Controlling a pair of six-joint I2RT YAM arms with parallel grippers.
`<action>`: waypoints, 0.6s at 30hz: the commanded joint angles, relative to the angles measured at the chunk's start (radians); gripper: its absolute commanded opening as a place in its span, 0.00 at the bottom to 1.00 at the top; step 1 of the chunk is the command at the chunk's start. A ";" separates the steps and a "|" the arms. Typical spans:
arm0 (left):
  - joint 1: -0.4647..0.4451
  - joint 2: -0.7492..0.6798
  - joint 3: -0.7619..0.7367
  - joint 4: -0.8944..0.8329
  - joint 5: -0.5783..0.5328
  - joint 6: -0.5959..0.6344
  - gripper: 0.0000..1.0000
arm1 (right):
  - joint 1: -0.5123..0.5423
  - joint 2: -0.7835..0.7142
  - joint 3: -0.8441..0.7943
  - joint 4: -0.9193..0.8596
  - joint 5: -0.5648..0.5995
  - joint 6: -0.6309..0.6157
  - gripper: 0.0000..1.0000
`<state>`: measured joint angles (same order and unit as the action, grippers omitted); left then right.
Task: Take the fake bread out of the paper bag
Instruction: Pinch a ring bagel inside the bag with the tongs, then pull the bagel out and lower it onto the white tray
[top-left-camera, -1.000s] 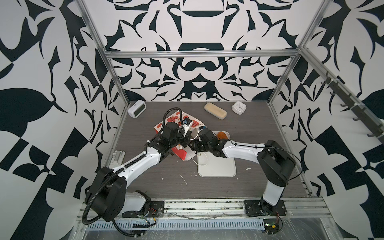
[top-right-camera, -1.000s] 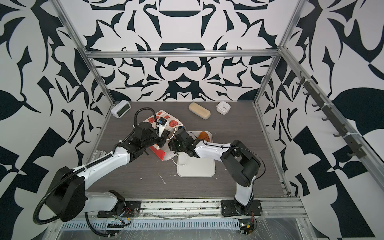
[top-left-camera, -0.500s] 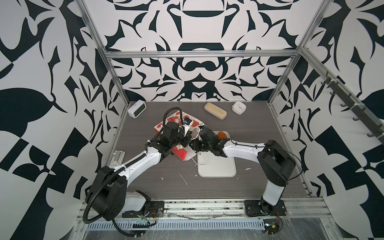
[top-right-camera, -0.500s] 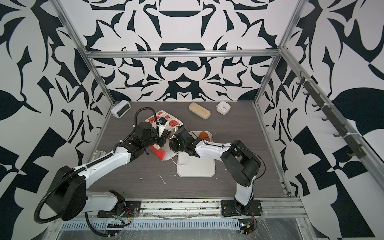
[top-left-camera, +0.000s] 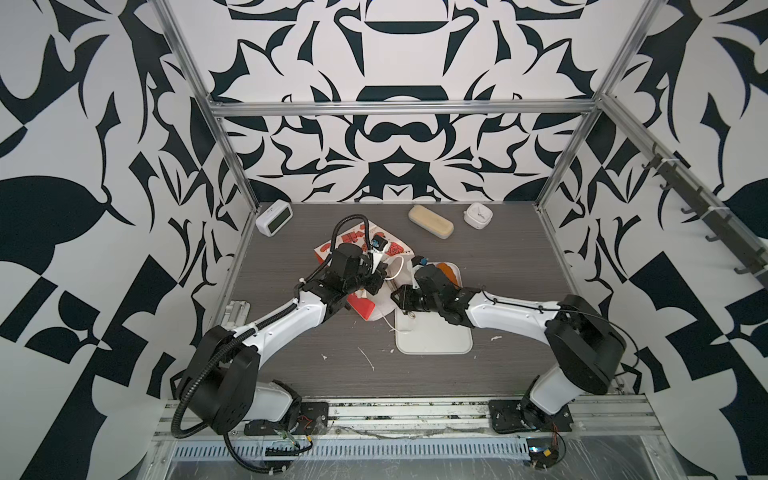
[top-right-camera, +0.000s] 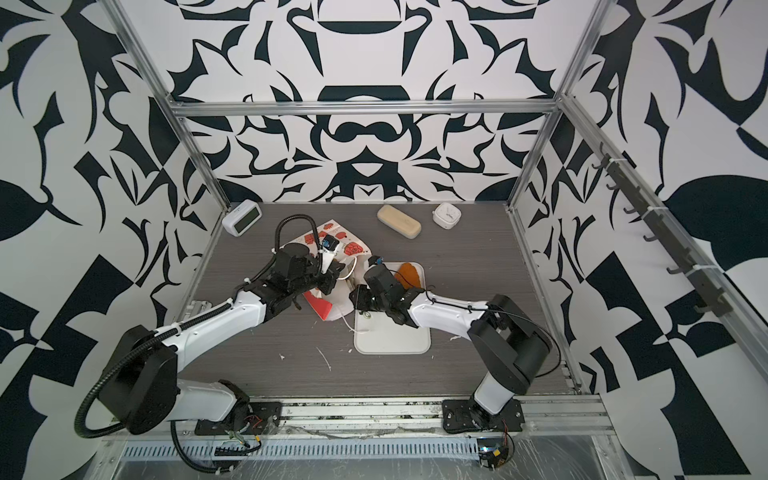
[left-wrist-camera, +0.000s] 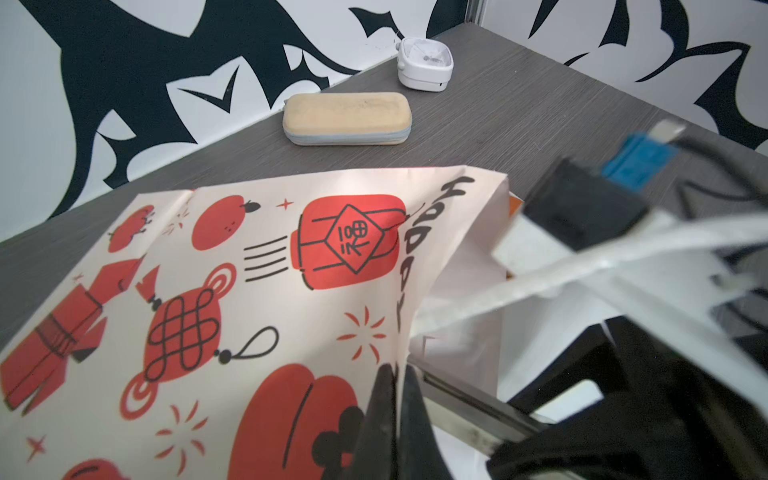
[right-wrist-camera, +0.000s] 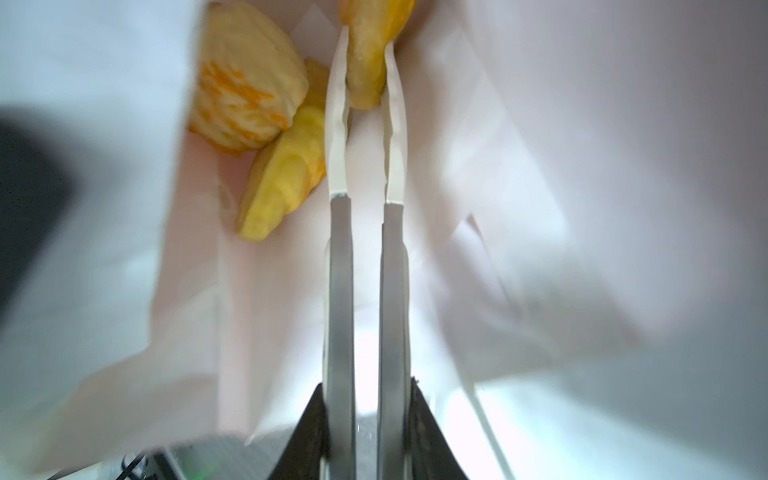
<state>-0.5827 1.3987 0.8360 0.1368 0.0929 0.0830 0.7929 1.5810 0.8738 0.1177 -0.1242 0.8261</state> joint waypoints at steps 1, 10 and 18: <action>0.005 0.026 0.046 -0.003 -0.019 -0.018 0.00 | -0.006 -0.096 -0.019 0.004 -0.012 -0.001 0.20; 0.006 0.060 0.073 0.014 -0.072 -0.034 0.00 | 0.009 -0.284 -0.131 -0.114 -0.058 -0.005 0.20; 0.009 0.078 0.093 0.012 -0.122 -0.057 0.00 | 0.011 -0.580 -0.217 -0.296 -0.088 -0.057 0.19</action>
<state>-0.5816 1.4639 0.8978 0.1379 0.0055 0.0494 0.7994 1.1072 0.6502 -0.1486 -0.1989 0.8089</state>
